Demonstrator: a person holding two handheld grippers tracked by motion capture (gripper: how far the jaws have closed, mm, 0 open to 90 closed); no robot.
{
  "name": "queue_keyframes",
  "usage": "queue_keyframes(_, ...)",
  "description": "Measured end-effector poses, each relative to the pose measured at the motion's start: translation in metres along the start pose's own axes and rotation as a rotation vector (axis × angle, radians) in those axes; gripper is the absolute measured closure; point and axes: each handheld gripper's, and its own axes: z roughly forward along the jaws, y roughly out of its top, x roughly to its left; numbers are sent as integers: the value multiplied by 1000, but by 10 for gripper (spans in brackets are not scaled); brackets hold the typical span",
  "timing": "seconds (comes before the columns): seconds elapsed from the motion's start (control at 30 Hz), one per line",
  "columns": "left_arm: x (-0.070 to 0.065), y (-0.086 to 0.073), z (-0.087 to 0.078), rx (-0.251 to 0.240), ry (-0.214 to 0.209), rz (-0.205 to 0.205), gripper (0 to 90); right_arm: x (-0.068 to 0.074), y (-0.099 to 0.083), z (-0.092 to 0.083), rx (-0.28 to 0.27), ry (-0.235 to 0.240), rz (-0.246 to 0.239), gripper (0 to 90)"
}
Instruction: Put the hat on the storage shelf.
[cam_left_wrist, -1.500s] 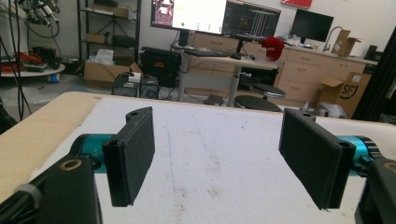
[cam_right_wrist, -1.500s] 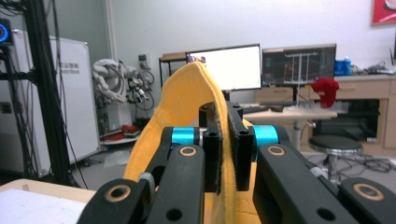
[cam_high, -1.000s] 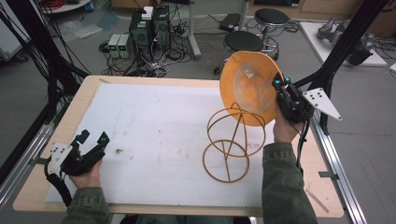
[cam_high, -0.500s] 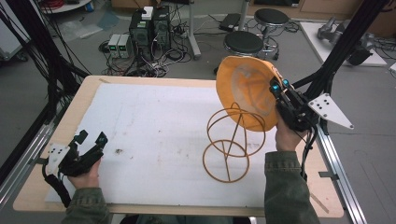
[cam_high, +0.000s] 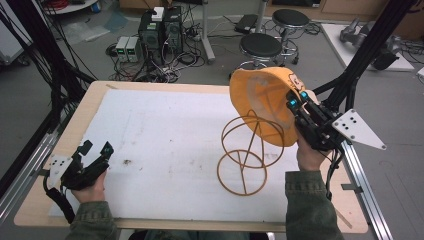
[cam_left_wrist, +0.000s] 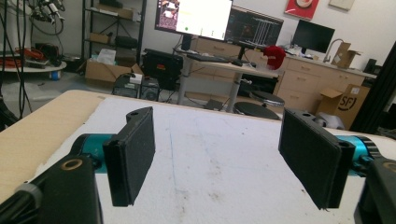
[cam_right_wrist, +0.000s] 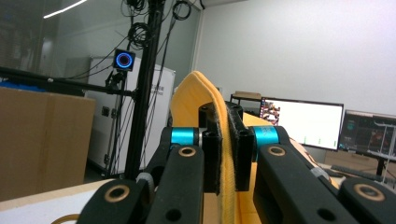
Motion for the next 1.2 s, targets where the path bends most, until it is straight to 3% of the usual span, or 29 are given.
queue_keyframes(0.2, 0, 0, 0, -1, 1, -4, 274, 9, 3, -2, 3, 19, -57, 859)
queue_keyframes(0.23, 0, 0, 0, 1, 0, -2, 274, 15, 4, -3, 19, 30, -82, 858)
queue_keyframes(0.6, 0, 0, 0, -1, -1, -2, 274, 47, 7, -11, 37, 135, -158, 856)
queue_keyframes(0.87, 1, 0, 0, 1, 1, -3, 274, 67, -1, -12, 93, 198, -233, 853)
queue_keyframes(1.2, 4, 0, -1, -5, 4, -35, 277, 90, -7, -16, 149, 244, -250, 831)
